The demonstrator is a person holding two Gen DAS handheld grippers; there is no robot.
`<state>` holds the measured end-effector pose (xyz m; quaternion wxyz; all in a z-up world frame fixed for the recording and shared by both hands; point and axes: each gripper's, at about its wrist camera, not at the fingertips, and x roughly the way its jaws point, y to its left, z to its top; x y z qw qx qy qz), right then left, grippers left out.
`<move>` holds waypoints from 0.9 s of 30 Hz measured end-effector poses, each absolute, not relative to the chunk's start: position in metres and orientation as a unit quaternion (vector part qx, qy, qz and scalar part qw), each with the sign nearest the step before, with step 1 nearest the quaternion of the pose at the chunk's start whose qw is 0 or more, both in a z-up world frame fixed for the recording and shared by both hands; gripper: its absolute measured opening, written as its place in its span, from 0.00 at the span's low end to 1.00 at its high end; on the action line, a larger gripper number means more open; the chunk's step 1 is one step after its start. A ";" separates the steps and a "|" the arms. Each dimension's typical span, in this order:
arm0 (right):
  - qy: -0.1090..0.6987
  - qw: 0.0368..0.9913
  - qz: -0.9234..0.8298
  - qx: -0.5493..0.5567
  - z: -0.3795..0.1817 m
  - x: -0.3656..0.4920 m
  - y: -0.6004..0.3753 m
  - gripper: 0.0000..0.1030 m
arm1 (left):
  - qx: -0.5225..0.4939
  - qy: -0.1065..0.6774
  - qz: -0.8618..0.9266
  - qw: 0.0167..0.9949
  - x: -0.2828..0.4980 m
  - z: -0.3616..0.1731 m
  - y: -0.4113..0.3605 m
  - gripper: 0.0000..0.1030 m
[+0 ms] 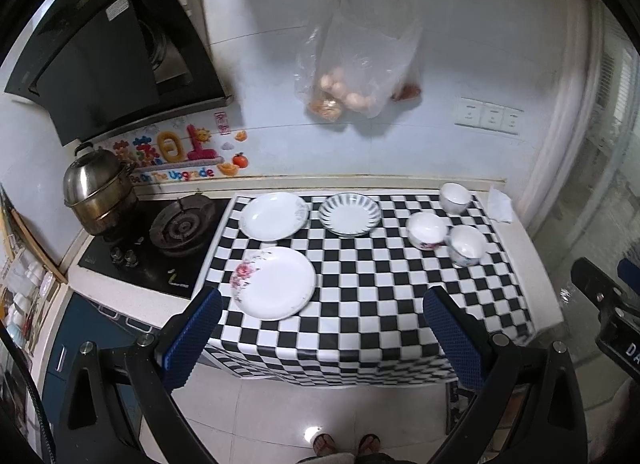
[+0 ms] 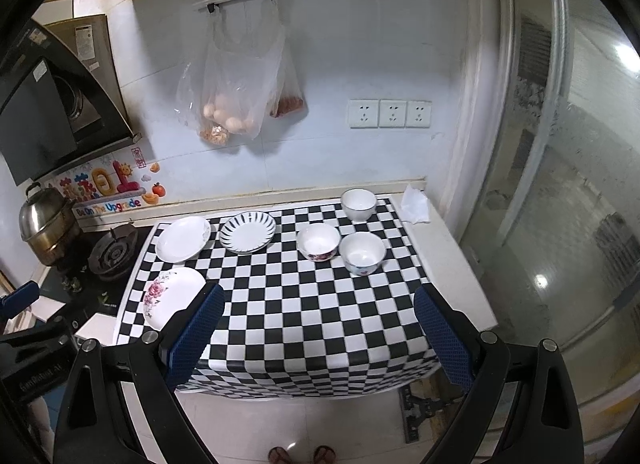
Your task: Organize plates and bowls
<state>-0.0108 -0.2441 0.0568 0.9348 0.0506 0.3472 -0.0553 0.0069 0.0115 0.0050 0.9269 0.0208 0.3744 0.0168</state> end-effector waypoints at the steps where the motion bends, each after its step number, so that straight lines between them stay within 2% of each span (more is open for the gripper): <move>1: 0.347 0.935 -0.048 0.051 0.051 -0.007 -0.244 0.95 | 0.017 0.374 0.027 0.927 0.014 0.000 0.018 1.00; 5: 0.395 0.917 0.014 0.050 0.003 0.043 -0.233 0.95 | 0.004 0.395 0.072 0.916 0.048 -0.026 0.051 1.00; 8: 0.442 0.892 0.059 0.076 -0.043 0.089 -0.214 0.95 | -0.023 0.439 0.094 0.893 0.085 -0.061 0.089 1.00; 14: 0.546 0.824 0.107 0.107 -0.161 0.192 -0.153 0.95 | -0.071 0.521 0.107 0.844 0.165 -0.146 0.164 1.00; 20: 0.613 0.770 0.113 0.137 -0.256 0.287 -0.100 0.95 | -0.113 0.589 0.071 0.797 0.246 -0.233 0.228 0.97; 25: 0.659 0.731 0.103 0.142 -0.309 0.340 -0.065 0.94 | -0.114 0.639 0.041 0.759 0.296 -0.294 0.257 0.87; 27: 0.672 0.718 0.105 0.146 -0.324 0.353 -0.053 0.93 | -0.116 0.656 0.026 0.745 0.311 -0.315 0.266 0.78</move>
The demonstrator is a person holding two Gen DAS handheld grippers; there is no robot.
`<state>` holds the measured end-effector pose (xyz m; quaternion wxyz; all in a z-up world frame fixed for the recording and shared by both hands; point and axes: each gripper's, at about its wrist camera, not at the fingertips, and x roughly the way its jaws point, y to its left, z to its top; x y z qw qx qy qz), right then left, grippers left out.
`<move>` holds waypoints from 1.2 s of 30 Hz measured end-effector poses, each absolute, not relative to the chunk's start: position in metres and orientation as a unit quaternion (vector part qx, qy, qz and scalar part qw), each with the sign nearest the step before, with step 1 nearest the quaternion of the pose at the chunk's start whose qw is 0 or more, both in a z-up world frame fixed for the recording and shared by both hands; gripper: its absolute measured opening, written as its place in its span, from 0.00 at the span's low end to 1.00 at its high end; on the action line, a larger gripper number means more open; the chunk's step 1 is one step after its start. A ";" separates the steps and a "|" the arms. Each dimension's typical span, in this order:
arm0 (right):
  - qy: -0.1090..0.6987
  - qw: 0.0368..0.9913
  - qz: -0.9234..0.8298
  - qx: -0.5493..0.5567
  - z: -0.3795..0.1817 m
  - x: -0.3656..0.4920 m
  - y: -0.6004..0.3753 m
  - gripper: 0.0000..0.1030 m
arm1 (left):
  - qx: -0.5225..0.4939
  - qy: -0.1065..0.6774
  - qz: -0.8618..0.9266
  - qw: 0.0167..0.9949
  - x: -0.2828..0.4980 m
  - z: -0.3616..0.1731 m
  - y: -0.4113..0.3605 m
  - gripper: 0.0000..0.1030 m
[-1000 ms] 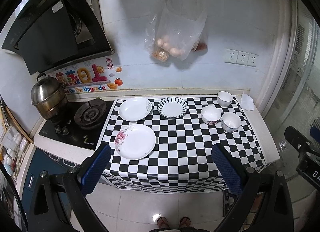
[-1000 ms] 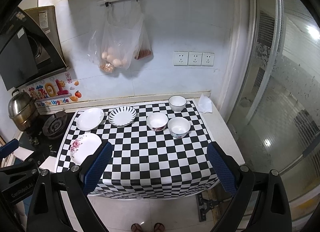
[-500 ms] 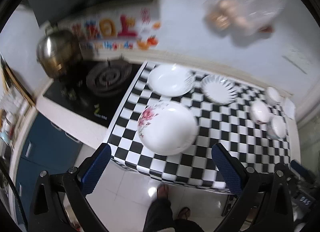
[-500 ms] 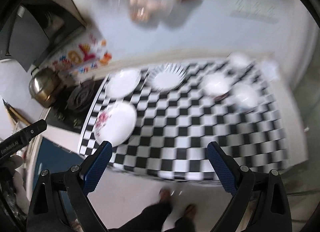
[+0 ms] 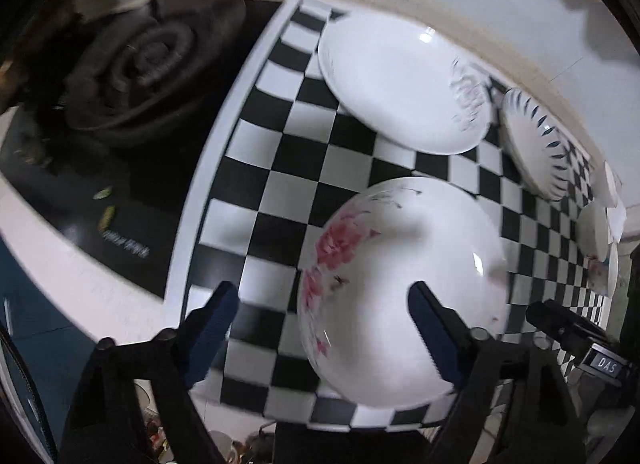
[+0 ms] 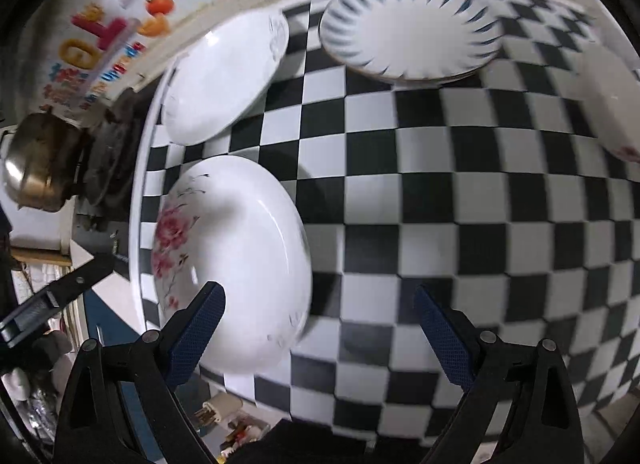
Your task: Organize plates and bowls
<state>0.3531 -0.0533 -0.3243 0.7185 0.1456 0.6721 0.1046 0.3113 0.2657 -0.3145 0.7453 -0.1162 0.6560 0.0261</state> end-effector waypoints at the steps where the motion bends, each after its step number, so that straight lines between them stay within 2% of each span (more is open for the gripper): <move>1: 0.677 0.714 0.103 0.145 -0.329 0.357 -0.051 0.92 | -0.114 0.664 0.019 0.739 0.319 -0.325 0.269 0.76; 5: 0.696 0.696 0.102 0.145 -0.351 0.369 -0.036 0.83 | -0.108 0.689 -0.010 0.716 0.333 -0.351 0.272 0.58; 7: 0.705 0.685 0.104 0.154 -0.358 0.371 -0.032 0.72 | -0.101 0.700 -0.025 0.707 0.337 -0.361 0.270 0.55; 10: 0.712 0.675 0.107 0.159 -0.367 0.373 -0.026 0.63 | -0.096 0.708 -0.037 0.698 0.340 -0.370 0.268 0.44; 12: 0.717 0.670 0.108 0.161 -0.371 0.373 -0.024 0.58 | -0.095 0.712 -0.041 0.694 0.340 -0.373 0.268 0.33; 15: 0.723 0.661 0.111 0.166 -0.378 0.373 -0.022 0.47 | -0.107 0.715 -0.056 0.689 0.339 -0.375 0.267 0.28; 17: 0.723 0.659 0.117 0.173 -0.380 0.373 -0.022 0.43 | -0.107 0.713 -0.059 0.691 0.338 -0.373 0.265 0.27; 19: 0.726 0.654 0.124 0.171 -0.383 0.373 -0.021 0.30 | -0.106 0.712 -0.056 0.692 0.336 -0.371 0.265 0.27; 21: 0.724 0.658 0.126 0.167 -0.383 0.373 -0.020 0.28 | -0.110 0.710 -0.052 0.694 0.335 -0.370 0.264 0.27; 24: 0.722 0.663 0.126 0.153 -0.382 0.372 -0.021 0.18 | -0.102 0.706 -0.041 0.700 0.331 -0.367 0.260 0.26; 36: 0.708 0.668 0.130 0.190 -0.362 0.356 -0.073 0.18 | -0.088 0.691 -0.058 0.715 0.325 -0.322 0.221 0.26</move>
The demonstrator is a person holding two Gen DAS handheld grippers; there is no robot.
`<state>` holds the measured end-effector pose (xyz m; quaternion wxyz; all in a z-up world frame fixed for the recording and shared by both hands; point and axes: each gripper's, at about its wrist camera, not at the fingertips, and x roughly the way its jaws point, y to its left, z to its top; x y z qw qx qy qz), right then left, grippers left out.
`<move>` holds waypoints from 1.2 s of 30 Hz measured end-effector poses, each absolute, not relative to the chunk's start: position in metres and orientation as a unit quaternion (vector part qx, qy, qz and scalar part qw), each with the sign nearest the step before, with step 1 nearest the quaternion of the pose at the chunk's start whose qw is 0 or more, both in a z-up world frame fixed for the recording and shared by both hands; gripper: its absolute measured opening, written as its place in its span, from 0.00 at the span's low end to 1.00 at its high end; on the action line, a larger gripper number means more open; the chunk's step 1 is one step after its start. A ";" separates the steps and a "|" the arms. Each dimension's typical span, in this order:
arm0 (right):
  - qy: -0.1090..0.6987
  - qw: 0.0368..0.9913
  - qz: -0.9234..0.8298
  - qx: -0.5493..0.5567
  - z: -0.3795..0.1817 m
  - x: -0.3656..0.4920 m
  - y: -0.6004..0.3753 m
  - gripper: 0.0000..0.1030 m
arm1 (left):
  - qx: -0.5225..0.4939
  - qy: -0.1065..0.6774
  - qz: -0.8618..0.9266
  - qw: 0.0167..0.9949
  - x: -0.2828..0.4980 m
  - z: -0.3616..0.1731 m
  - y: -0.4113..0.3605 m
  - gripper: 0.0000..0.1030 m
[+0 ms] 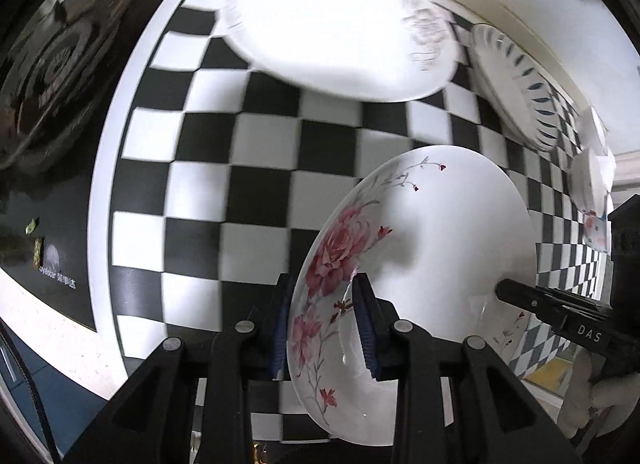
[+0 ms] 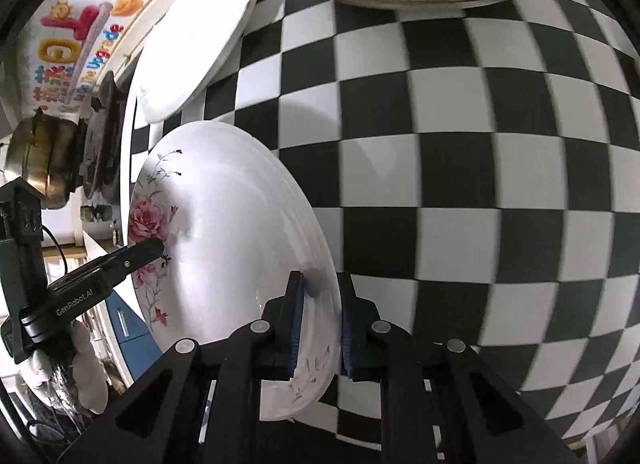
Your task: Organize plates and bowls
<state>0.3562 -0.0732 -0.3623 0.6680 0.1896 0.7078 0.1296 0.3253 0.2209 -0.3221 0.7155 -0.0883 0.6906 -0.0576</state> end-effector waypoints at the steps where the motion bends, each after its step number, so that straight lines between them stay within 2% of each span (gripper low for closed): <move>1: 0.704 0.672 0.128 0.192 -0.357 0.354 -0.081 0.18 | -0.086 0.688 -0.062 0.718 0.326 -0.317 0.214 0.26; 7: 0.685 0.691 0.117 0.200 -0.331 0.349 -0.121 0.18 | -0.075 0.680 -0.084 0.724 0.329 -0.301 0.181 0.26; 15: 0.674 0.702 0.096 0.207 -0.312 0.341 -0.186 0.18 | -0.056 0.681 -0.112 0.722 0.340 -0.306 0.122 0.26; 23: 0.677 0.697 0.076 0.225 -0.333 0.337 -0.227 0.18 | -0.039 0.700 -0.120 0.703 0.346 -0.330 0.076 0.26; 36: 0.696 0.678 0.075 0.223 -0.363 0.339 -0.251 0.18 | -0.031 0.724 -0.106 0.681 0.337 -0.353 0.052 0.26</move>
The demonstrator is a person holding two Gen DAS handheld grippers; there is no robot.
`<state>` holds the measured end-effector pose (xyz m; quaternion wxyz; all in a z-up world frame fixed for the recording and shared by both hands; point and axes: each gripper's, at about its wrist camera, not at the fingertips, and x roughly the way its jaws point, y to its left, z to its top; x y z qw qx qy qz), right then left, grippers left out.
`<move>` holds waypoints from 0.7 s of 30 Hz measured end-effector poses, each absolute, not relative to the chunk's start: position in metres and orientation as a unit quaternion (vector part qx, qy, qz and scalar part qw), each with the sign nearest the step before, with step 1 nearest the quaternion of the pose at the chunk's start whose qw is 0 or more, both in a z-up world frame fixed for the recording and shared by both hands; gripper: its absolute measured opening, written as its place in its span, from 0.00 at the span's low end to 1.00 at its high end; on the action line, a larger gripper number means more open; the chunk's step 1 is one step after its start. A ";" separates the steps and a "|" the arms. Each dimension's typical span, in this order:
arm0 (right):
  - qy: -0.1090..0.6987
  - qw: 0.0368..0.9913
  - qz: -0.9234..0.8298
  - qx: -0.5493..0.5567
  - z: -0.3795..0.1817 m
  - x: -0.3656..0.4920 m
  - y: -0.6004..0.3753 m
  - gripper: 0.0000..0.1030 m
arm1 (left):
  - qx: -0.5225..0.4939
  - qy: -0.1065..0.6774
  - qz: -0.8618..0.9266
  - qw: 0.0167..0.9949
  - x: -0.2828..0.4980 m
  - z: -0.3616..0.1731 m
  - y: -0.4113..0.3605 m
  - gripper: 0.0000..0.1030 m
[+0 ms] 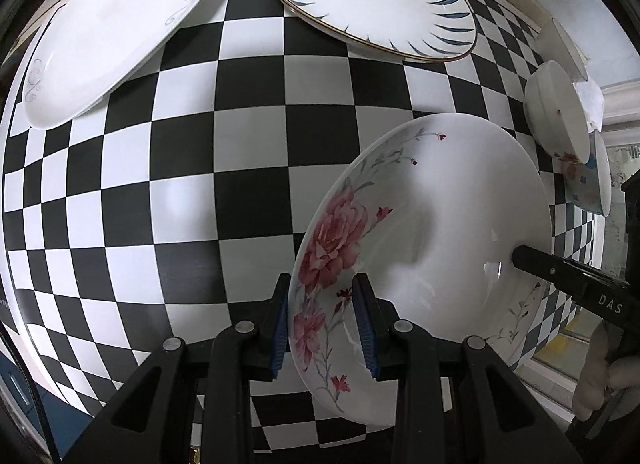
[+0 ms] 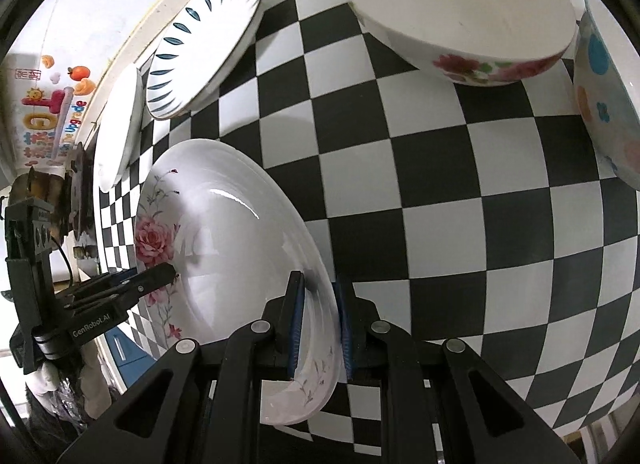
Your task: Organize plates and bowls
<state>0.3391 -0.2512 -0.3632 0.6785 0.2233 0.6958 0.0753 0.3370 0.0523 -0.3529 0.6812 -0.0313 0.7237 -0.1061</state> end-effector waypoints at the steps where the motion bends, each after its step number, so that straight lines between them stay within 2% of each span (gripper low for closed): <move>1: 0.696 0.677 0.077 0.224 -0.364 0.339 -0.252 0.18 | -0.031 0.724 -0.104 0.681 0.337 -0.353 0.052 0.26; 16: 0.715 0.659 0.095 0.213 -0.377 0.348 -0.240 0.18 | -0.044 0.730 -0.079 0.677 0.339 -0.359 0.051 0.26; 21: 0.713 0.665 0.089 0.205 -0.361 0.352 -0.242 0.19 | -0.050 0.696 -0.051 0.714 0.338 -0.321 0.068 0.27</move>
